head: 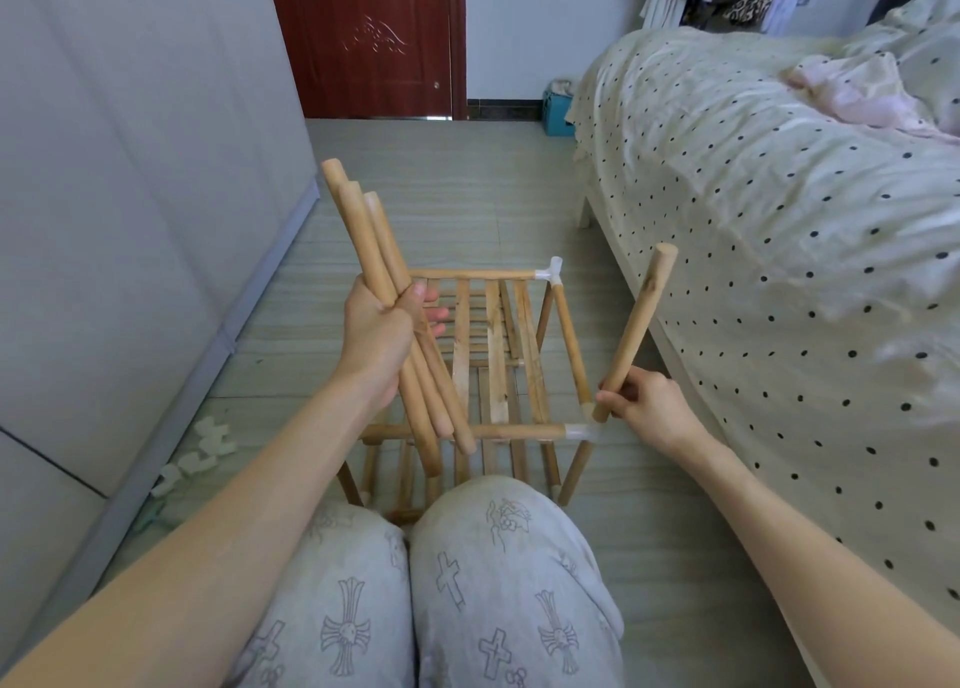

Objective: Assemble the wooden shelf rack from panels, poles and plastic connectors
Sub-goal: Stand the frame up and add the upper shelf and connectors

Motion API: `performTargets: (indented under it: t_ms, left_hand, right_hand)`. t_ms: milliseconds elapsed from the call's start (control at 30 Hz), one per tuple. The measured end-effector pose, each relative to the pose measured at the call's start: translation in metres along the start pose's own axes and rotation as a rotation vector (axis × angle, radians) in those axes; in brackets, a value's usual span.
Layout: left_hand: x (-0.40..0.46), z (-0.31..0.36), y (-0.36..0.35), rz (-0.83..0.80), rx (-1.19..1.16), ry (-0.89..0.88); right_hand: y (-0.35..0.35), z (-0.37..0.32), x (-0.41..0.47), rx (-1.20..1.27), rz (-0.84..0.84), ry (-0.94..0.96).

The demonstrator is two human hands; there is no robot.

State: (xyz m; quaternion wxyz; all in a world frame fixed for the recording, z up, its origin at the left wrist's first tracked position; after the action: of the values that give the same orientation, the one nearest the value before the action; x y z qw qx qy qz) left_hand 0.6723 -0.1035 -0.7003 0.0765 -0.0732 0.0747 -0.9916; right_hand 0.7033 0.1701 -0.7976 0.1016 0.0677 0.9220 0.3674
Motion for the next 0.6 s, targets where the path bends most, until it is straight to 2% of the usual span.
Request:
performTargets:
  t_ms: [100, 300, 433, 533, 600]
  left_hand:
    - [0.001, -0.002, 0.000, 0.002, -0.015, 0.009]
    - [0.002, -0.006, -0.002, -0.022, -0.013, 0.078]
    - [-0.002, -0.003, -0.002, -0.112, 0.046, 0.079]
    - [-0.004, 0.003, -0.002, -0.120, 0.087, 0.060]
    - [-0.004, 0.007, 0.000, -0.102, 0.094, 0.048]
  right_hand:
    - [0.004, 0.006, -0.003, -0.006, 0.058, 0.021]
    - [-0.002, 0.008, -0.004, 0.016, 0.062, 0.010]
    - [-0.008, 0.002, -0.009, -0.082, 0.030, -0.072]
    - [-0.007, -0.010, -0.023, -0.225, 0.173, -0.183]
    - [-0.010, -0.026, -0.029, -0.234, 0.175, -0.214]
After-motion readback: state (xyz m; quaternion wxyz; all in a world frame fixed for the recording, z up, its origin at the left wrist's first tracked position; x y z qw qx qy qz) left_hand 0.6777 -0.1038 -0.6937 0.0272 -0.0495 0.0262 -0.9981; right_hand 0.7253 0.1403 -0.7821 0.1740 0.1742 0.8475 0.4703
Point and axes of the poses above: each hand's wrist, its own x-axis towards the middle knuckle, its own y-axis out of the back of the hand, z = x × y, the point moved 3 cm from there along x, towards the middle knuckle, and after that the axes turned 8 degrees about -y, right-handed, at the moved point
